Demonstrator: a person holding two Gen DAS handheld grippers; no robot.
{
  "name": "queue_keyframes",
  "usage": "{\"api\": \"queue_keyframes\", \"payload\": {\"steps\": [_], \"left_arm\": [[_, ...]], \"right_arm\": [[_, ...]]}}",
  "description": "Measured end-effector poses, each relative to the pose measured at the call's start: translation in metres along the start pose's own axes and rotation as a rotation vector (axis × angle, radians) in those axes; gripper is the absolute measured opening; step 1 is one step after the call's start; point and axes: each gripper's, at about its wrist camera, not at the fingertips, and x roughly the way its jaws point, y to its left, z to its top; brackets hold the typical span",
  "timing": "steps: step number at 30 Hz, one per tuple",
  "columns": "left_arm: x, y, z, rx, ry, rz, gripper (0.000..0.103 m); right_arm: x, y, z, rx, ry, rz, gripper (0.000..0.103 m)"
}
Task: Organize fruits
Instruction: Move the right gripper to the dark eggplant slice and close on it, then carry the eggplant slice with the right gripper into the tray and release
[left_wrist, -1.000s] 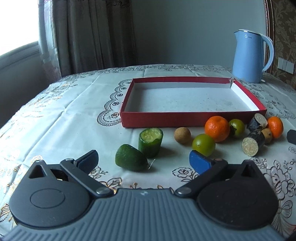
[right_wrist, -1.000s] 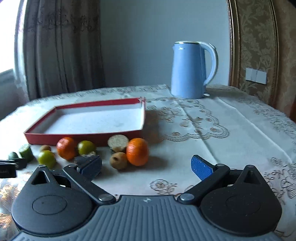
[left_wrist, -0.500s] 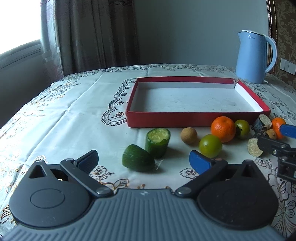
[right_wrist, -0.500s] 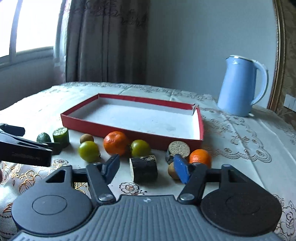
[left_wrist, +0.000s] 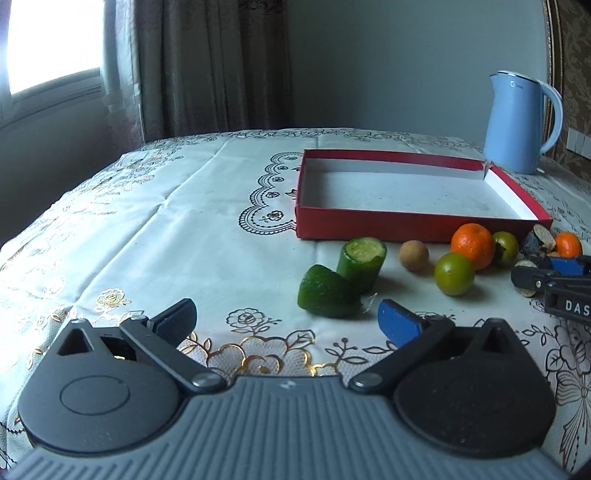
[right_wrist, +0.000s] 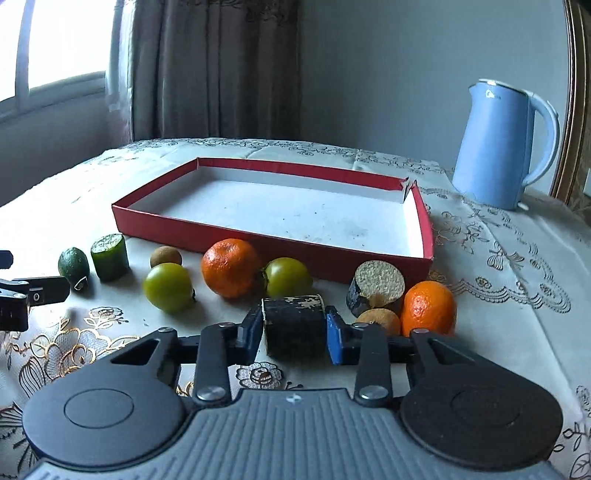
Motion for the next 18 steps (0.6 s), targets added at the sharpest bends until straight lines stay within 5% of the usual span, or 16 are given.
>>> {"api": "queue_keyframes", "payload": {"steps": [18], "left_arm": [[0.025, -0.016, 0.013, 0.079, 0.046, -0.016, 0.103]], "right_arm": [[-0.018, -0.02, 0.006, 0.105, -0.066, -0.006, 0.034]]}}
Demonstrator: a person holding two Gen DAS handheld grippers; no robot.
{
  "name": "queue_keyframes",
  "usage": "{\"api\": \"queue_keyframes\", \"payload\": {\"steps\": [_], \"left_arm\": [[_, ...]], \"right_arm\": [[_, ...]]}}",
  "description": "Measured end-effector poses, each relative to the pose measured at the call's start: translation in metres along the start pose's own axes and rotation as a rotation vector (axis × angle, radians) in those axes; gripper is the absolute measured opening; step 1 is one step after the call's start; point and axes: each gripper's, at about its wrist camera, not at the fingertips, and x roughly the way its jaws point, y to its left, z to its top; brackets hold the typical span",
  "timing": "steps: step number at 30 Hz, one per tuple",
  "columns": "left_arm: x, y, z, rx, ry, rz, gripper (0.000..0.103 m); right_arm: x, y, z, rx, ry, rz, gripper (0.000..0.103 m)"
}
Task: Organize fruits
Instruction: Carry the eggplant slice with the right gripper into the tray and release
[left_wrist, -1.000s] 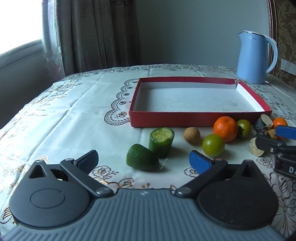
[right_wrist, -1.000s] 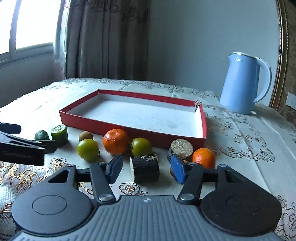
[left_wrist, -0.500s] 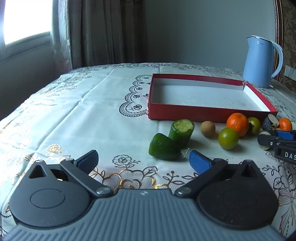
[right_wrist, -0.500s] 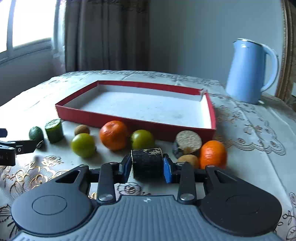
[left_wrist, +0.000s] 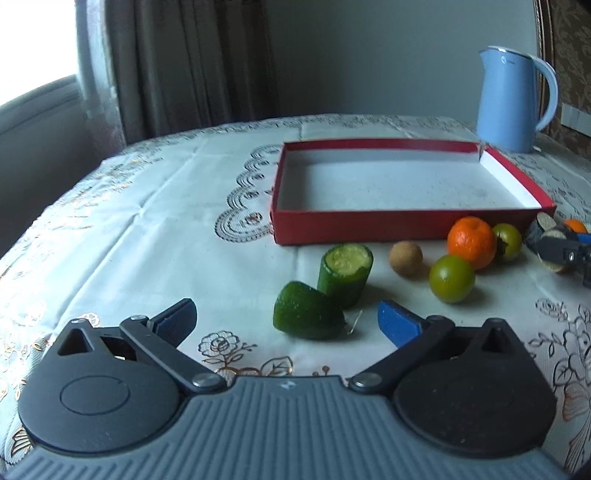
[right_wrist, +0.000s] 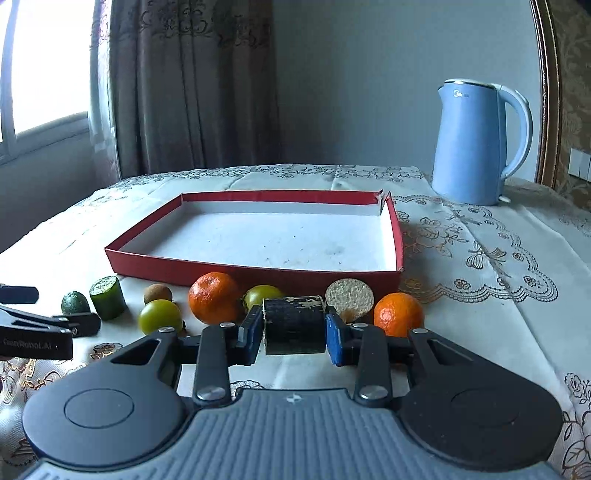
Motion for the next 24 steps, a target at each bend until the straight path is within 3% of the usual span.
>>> {"api": "queue_keyframes", "payload": {"steps": [10, 12, 16, 20, 24], "left_arm": [[0.002, -0.0049, -0.0008, 0.055, -0.023, -0.031, 0.101], [0.0031, -0.0046, -0.0014, 0.052, -0.013, -0.034, 0.091], [0.007, -0.0005, -0.0025, 0.021, 0.009, -0.051, 0.087], [0.0061, -0.0001, -0.0032, 0.018, 0.009, -0.075, 0.076], [0.005, 0.0015, -0.0044, 0.002, 0.009, -0.122, 0.057]], "right_arm": [[0.0015, -0.0039, 0.0005, 0.031, 0.002, 0.012, 0.034], [0.0016, -0.004, 0.0007, 0.031, 0.004, 0.012, 0.034], [-0.0002, -0.003, 0.0023, 0.031, -0.009, 0.013, 0.034], [-0.0022, -0.0006, 0.0055, 0.015, -0.022, 0.008, 0.034], [-0.0002, -0.001, 0.0032, 0.009, -0.005, 0.004, 0.034]]}}
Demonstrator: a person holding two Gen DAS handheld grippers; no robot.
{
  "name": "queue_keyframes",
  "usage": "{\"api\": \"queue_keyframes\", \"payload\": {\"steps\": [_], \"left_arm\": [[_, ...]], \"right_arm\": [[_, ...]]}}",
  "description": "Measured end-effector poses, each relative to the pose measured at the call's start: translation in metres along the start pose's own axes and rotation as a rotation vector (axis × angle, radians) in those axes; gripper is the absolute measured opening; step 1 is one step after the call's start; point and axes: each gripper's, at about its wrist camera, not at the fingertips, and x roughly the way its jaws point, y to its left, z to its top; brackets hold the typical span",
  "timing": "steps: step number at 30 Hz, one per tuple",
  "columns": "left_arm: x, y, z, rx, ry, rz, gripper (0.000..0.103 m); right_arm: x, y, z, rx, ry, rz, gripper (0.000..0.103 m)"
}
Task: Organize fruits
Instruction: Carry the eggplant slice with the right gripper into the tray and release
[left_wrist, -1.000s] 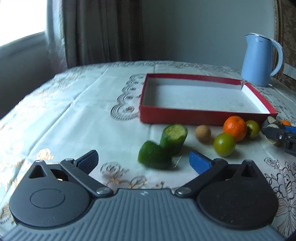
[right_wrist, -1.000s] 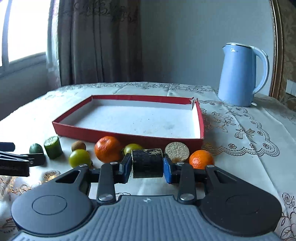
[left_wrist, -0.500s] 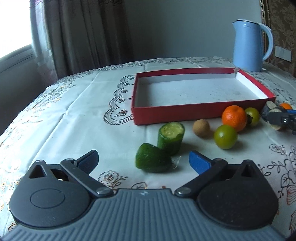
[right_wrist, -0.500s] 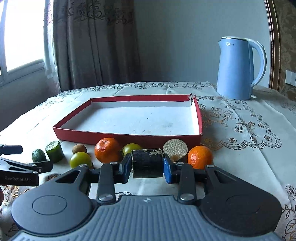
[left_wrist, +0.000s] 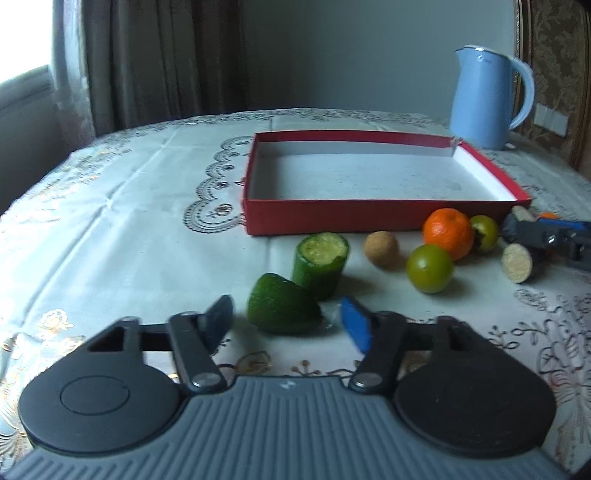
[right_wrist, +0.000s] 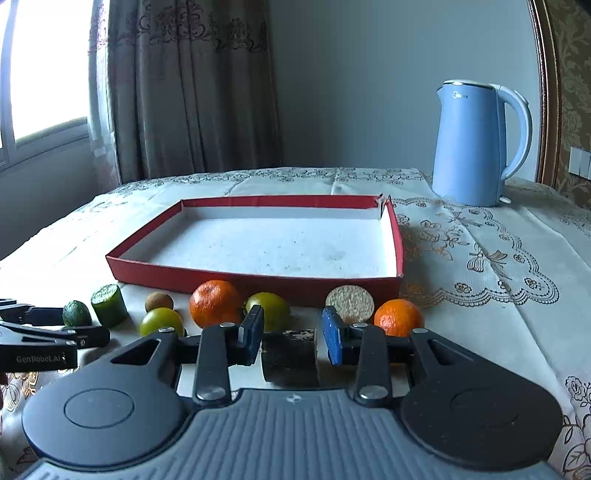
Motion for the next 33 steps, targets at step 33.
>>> {"api": "queue_keyframes", "payload": {"steps": [33], "left_arm": [[-0.005, 0.011, -0.008, -0.022, -0.109, -0.004, 0.037]], "right_arm": [[-0.005, 0.008, 0.01, -0.111, -0.043, -0.048, 0.032]]}}
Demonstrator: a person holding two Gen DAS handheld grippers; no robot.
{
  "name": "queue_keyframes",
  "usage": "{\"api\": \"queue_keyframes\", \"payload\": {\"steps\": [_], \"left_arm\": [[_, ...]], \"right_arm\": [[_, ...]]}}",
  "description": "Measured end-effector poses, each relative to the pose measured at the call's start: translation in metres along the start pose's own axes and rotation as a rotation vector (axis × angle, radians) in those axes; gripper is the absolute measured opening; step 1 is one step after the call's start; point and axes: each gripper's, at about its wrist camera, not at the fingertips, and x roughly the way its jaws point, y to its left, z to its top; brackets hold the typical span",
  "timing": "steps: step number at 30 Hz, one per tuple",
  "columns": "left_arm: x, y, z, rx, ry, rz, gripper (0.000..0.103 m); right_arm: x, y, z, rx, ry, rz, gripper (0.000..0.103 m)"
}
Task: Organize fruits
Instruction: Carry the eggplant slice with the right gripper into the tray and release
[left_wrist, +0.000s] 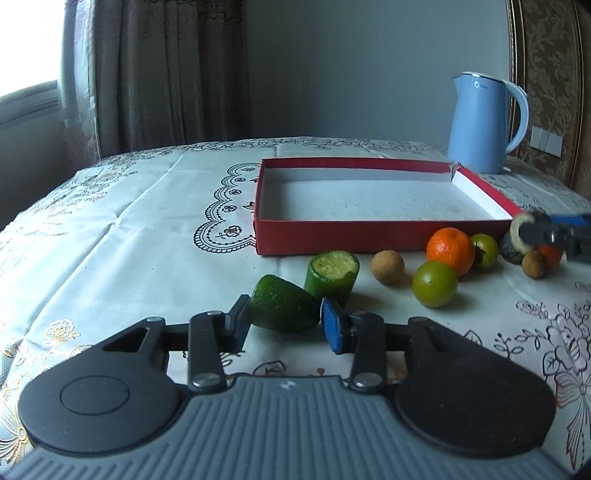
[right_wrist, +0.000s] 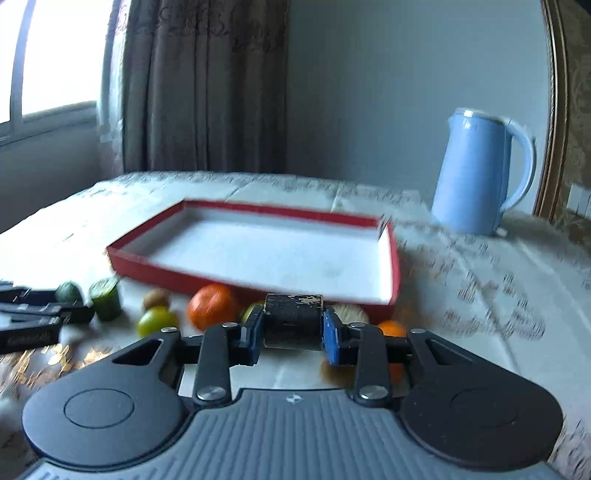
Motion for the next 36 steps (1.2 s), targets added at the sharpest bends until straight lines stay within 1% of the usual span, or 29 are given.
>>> {"api": "queue_keyframes", "payload": {"steps": [2, 6, 12, 15, 17, 23, 27, 28, 29, 30, 31, 32, 35, 36], "left_arm": [[0.001, 0.002, 0.0, -0.014, 0.002, -0.009, 0.037], [0.002, 0.003, -0.001, -0.016, 0.003, -0.008, 0.037], [0.002, 0.003, -0.001, -0.013, 0.001, -0.009, 0.037], [0.002, 0.003, -0.002, -0.008, 0.0, -0.008, 0.037], [0.002, 0.003, -0.002, -0.007, 0.0, -0.01, 0.037], [0.004, 0.003, -0.002, -0.005, 0.003, -0.012, 0.037], [0.004, 0.001, -0.002, 0.002, 0.006, -0.009, 0.037], [0.004, 0.002, -0.002, 0.001, 0.006, -0.01, 0.037], [0.004, 0.002, -0.001, 0.0, 0.007, -0.012, 0.037], [0.005, 0.002, -0.001, -0.002, 0.009, -0.012, 0.037], [0.005, 0.002, -0.001, -0.002, 0.009, -0.012, 0.037], [0.005, 0.002, -0.001, 0.0, 0.009, -0.011, 0.037], [0.005, 0.0, -0.001, 0.01, 0.011, -0.006, 0.037], [0.005, -0.001, -0.001, 0.014, 0.01, -0.002, 0.037]], "right_arm": [[0.008, -0.005, 0.01, 0.001, -0.021, -0.028, 0.032], [0.04, -0.017, 0.03, 0.024, 0.0, -0.051, 0.032], [0.097, -0.024, 0.045, 0.017, 0.087, -0.079, 0.032], [0.12, -0.029, 0.047, 0.035, 0.155, -0.063, 0.032], [0.129, -0.029, 0.046, 0.032, 0.182, -0.066, 0.032], [0.134, -0.023, 0.046, -0.001, 0.185, -0.083, 0.032], [0.133, -0.028, 0.045, 0.029, 0.186, -0.071, 0.032], [0.13, -0.031, 0.045, 0.044, 0.178, -0.064, 0.037], [0.125, -0.033, 0.045, 0.057, 0.165, -0.055, 0.046], [0.119, -0.035, 0.045, 0.069, 0.145, -0.05, 0.059], [0.112, -0.037, 0.045, 0.078, 0.127, -0.05, 0.065], [0.104, -0.038, 0.045, 0.082, 0.104, -0.049, 0.067], [0.073, -0.039, 0.038, 0.078, 0.038, -0.028, 0.067], [0.061, -0.038, 0.034, 0.072, 0.021, -0.009, 0.067]]}}
